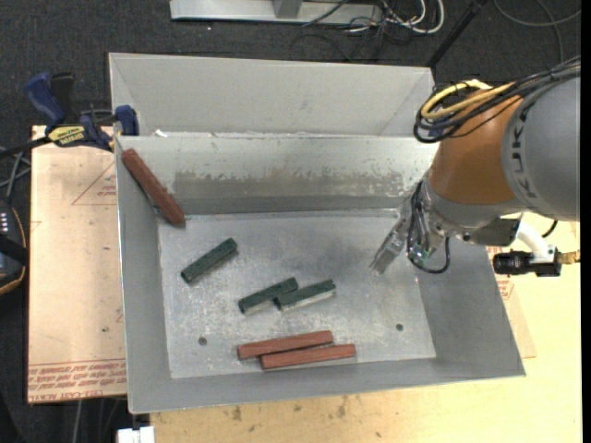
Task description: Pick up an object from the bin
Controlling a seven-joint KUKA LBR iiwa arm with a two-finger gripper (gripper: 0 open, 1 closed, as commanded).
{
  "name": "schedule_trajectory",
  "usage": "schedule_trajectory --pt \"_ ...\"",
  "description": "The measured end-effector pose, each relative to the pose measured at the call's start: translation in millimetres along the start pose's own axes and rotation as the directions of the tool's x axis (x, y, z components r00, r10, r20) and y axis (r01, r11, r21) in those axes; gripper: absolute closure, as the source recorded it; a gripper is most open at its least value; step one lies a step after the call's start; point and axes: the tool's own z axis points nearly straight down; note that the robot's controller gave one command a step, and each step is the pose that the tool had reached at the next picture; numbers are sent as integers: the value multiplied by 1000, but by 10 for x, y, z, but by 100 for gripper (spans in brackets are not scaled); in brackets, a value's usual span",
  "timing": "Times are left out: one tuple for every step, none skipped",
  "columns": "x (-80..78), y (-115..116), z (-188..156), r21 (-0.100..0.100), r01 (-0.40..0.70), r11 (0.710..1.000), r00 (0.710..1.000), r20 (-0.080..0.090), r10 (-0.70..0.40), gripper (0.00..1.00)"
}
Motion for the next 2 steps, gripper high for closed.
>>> schedule_trajectory --pt "985 267 57 0 369 929 929 -5 -369 0" --pt "940 239 54 2 361 933 933 -1 -361 0"
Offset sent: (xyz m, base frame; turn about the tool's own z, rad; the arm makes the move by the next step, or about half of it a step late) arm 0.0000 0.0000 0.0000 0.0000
